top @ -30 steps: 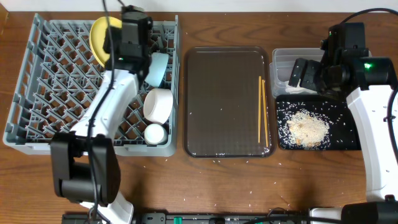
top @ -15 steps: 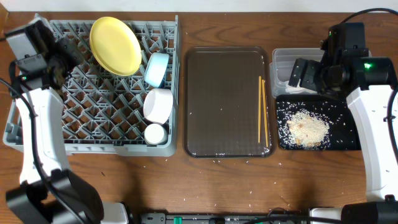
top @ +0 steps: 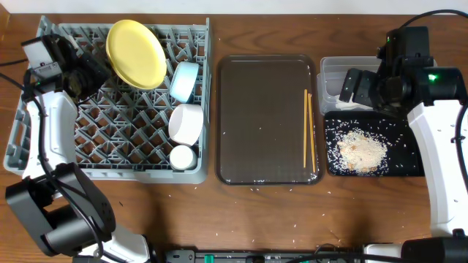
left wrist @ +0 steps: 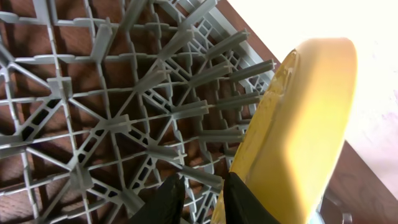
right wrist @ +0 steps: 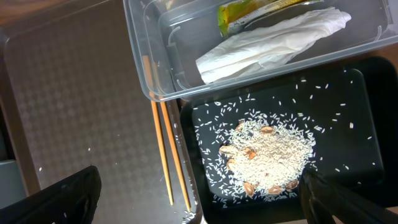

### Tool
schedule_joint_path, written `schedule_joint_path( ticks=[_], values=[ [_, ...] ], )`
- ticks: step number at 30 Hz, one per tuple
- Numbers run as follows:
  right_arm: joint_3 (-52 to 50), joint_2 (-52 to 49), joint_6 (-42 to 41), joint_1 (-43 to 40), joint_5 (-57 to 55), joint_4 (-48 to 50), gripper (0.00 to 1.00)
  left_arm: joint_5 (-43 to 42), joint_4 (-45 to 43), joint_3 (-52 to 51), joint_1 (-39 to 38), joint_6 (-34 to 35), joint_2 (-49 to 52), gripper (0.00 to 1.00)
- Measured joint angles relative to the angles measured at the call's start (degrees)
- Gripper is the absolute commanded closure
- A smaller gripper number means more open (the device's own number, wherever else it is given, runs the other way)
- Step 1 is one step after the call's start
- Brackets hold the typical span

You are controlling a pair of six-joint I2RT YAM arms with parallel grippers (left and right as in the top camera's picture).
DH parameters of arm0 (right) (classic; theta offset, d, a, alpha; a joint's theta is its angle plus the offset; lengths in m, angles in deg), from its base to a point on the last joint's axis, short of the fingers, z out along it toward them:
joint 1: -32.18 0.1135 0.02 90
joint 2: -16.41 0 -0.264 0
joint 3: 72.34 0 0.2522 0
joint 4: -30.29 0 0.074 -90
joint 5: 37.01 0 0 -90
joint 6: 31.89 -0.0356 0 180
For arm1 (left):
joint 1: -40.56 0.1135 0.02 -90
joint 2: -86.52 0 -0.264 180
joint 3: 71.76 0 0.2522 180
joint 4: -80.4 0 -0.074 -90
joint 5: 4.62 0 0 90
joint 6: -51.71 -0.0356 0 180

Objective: Sort waste into correct bins and load items into the dishwasher
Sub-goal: 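Push the yellow plate upright into the rack slots with left gripper, then move left gripper to the wooden chopsticks on the dark tray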

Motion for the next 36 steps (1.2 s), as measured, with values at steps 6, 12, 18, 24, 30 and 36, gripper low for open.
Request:
schedule_joint_path(
  ticks=[6, 12, 18, 24, 30, 36],
  values=[
    [0.0, 0.02, 0.0, 0.0, 0.0, 0.0, 0.01, -0.26, -2.51, 0.0, -2.49, 0.04, 0.0, 0.76],
    [0.0, 0.0, 0.0, 0.0, 0.0, 0.0, 0.01, -1.73, -3.91, 0.0, -5.14, 0.0, 0.0, 0.77],
    [0.0, 0.0, 0.0, 0.0, 0.0, 0.0, 0.01, -1.7, -4.26, 0.0, -5.14, 0.02, -0.92, 0.77],
    [0.0, 0.0, 0.0, 0.0, 0.0, 0.0, 0.01, -1.62, -1.97, 0.0, -7.04, -0.04, -9.46, 0.72],
    [0.0, 0.0, 0.0, 0.0, 0.0, 0.0, 0.01, 0.85, 5.64, 0.63, -20.94, -0.5, -15.67, 0.64],
    [0.0, 0.0, 0.0, 0.0, 0.0, 0.0, 0.01, 7.52, 9.07, 0.66, -38.18, -0.44, -11.96, 0.63]
  ],
)
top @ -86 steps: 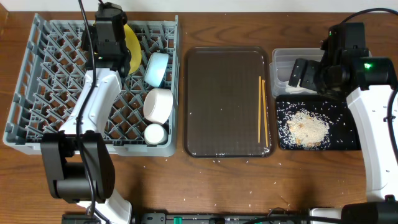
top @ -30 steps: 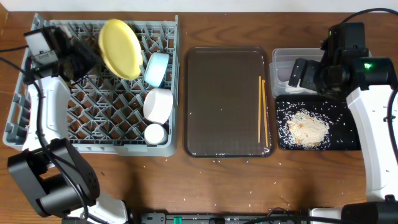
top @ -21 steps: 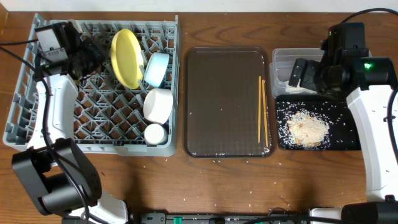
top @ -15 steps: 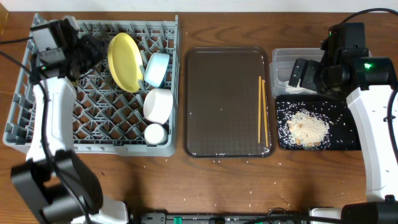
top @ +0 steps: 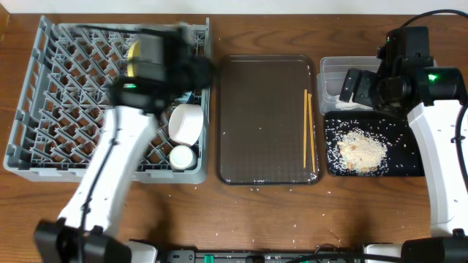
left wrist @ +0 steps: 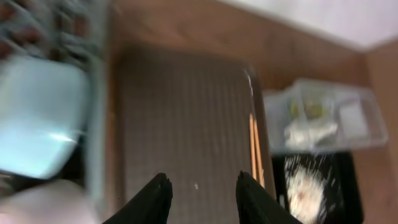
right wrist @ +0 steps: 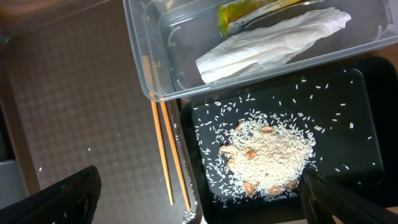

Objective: Sort waste into correct bins and load items into the dishwasher
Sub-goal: 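Move left gripper to the wooden chopsticks on the dark tray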

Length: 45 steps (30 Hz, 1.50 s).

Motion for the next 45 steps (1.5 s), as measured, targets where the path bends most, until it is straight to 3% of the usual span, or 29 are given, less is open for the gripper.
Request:
schedule_joint_path(
  ticks=[7, 11, 20, 25, 28, 38, 45],
  values=[
    [0.0, 0.0, 0.0, 0.0, 0.0, 0.0, 0.01, 8.28, 2.1, 0.0, -13.97, 4.79, 7.34, 0.63],
    [0.0, 0.0, 0.0, 0.0, 0.0, 0.0, 0.01, 10.34, 1.18, 0.0, -16.65, 7.3, 10.64, 0.63],
    [0.0, 0.0, -0.07, 0.0, 2.86, 0.33, 0.01, 12.13, -5.81, 0.0, -22.95, 9.25, 16.41, 0.49],
    [0.0, 0.02, -0.15, -0.79, 3.28, 0.9, 0.01, 13.66, -7.13, 0.0, -25.81, 9.18, 19.02, 0.48],
    [0.0, 0.24, -0.96, -3.52, 3.69, 1.4, 0.01, 14.27, -8.41, 0.0, -27.06, 8.52, 20.57, 0.48],
    [-0.04, 6.51, -3.89, -23.85, 7.82, 1.73, 0.01, 20.48, -9.75, 0.0, -30.95, 7.39, 21.59, 0.47],
    [-0.04, 6.54, -4.96, -25.2, 10.1, 1.7, 0.01, 26.29, -14.36, 0.0, -35.1, 6.27, 23.15, 0.47]
  ],
)
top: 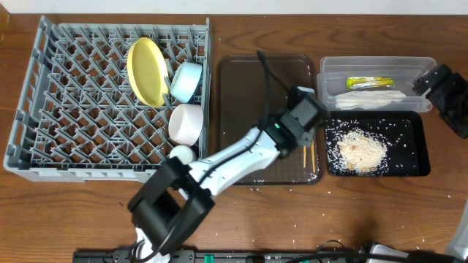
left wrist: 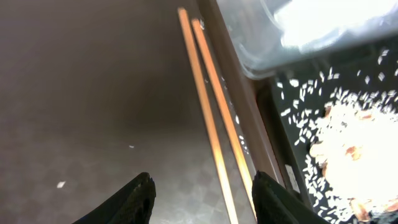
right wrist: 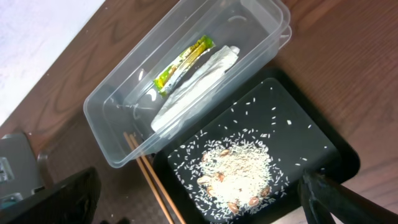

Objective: Sort waste into correct bins and load items into the dishwasher
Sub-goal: 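Move left gripper to the wooden chopsticks on the dark tray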

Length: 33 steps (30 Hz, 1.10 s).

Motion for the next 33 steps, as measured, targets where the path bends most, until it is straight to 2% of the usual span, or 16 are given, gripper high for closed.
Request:
schedule_joint_path(
  ticks=[9, 26, 29, 33],
  values=[
    [0.0, 0.0, -0.26, 0.0, 0.66, 0.0, 0.01, 2.82, 1.44, 0.81, -2.08, -1.88, 7.63, 0.48],
    [0.0, 0.0, -0.26, 0.0, 0.68, 0.0, 0.01, 6.91, -2.36, 1.53, -5.7, -7.23, 10.73, 0.49],
    [0.0, 0.0, -0.26, 0.0, 0.68, 0.0, 0.01, 7.43, -2.82, 1.64, -5.46, -7.65, 11.54, 0.56],
    [0.0, 0.0, -0.26, 0.0, 0.68, 0.0, 0.01, 8.11, -2.73, 1.7, -5.18, -7.67, 11.54, 0.58]
  ],
)
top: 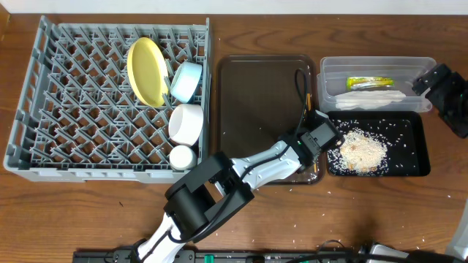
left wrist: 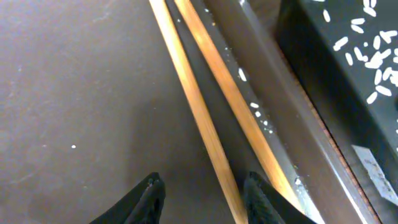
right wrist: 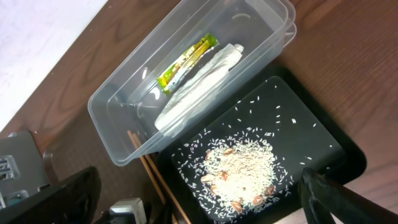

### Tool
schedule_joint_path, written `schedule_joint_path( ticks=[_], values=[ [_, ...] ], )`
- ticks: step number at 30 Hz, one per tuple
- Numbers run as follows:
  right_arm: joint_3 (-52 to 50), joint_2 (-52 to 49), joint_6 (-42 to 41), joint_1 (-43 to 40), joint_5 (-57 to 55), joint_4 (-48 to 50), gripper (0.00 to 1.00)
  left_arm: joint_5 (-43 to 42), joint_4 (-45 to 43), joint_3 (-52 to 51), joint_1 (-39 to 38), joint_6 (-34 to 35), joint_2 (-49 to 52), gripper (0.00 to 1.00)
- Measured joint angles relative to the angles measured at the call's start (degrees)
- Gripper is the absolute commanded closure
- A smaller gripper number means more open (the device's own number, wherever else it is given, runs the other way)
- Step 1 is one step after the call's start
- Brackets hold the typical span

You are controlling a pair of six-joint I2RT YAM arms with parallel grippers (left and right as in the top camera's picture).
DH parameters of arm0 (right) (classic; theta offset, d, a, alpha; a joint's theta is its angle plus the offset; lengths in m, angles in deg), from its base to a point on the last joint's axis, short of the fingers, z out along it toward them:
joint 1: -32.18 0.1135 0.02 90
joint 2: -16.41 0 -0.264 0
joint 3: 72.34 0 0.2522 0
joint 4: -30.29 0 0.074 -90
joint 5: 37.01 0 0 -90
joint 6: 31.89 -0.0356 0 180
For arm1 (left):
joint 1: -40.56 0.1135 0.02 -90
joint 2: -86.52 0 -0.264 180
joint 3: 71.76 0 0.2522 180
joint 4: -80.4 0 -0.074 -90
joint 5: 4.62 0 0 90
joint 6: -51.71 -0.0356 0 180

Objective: Sort waste into correct bins and load items into the dishwasher
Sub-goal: 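Move left gripper to the wooden chopsticks on the dark tray, then grasp one wooden chopstick with the left gripper and lift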

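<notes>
Two wooden chopsticks (left wrist: 198, 118) lie side by side along the right edge of the brown tray (top: 256, 102). My left gripper (left wrist: 202, 190) hangs low over them, open, its fingers (left wrist: 149, 199) on either side of the left chopstick and not touching it. In the overhead view the left gripper (top: 316, 139) covers most of the chopsticks. My right gripper (top: 428, 82) is open at the table's far right, beside the clear bin (top: 380, 62), holding nothing. The grey dish rack (top: 44, 157) holds a yellow plate (top: 145, 71), a blue cup (top: 185, 80) and a white bowl (top: 186, 123).
The clear bin (right wrist: 186, 93) holds a green wrapper (right wrist: 186, 59) and a white napkin (right wrist: 199, 87). In front of it, the black bin (top: 409, 157) holds a heap of rice (top: 360, 152). Stray rice grains dot the tray edge and table.
My left gripper has dropped closer to the chopsticks and shifted toward their near end, still open. The right arm has barely moved.
My left gripper was at the rack's far left beside the yellow plate, fingers close together. Then it was open over the rack's right side. Then it hung above the chopsticks, the right arm withdrawn to the table's right edge. Now it straddles one chopstick.
</notes>
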Motion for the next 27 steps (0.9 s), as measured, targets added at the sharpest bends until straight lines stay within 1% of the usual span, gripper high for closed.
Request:
schedule_joint_path(
  ticks=[8, 10, 14, 16, 20, 24, 27],
  values=[
    [0.0, 0.0, 0.0, 0.0, 0.0, 0.0, 0.01, 3.1, 0.9, 0.0, 0.33, 0.66, 0.0, 0.61],
    [0.0, 0.0, 0.0, 0.0, 0.0, 0.0, 0.01, 3.56, 2.75, 0.0, 0.92, 2.4, 0.0, 0.64],
    [0.0, 0.0, 0.0, 0.0, 0.0, 0.0, 0.01, 3.85, 5.29, 0.15, 3.69, 6.86, -0.07, 0.64],
    [0.0, 0.0, 0.0, 0.0, 0.0, 0.0, 0.01, 2.05, 6.58, 0.42, 5.66, 8.35, -0.26, 0.64],
    [0.0, 0.0, 0.0, 0.0, 0.02, 0.0, 0.01, -4.46, 10.43, 1.44, 10.82, 10.27, -0.68, 0.64],
    [0.0, 0.0, -0.02, 0.0, 0.0, 0.0, 0.01, -12.46, 16.09, 3.17, 15.89, 10.36, -1.07, 0.64],
    [0.0, 0.0, 0.0, 0.0, 0.02, 0.0, 0.01, -16.96, 17.44, 3.34, 17.75, 9.88, -1.33, 0.64]
  ],
)
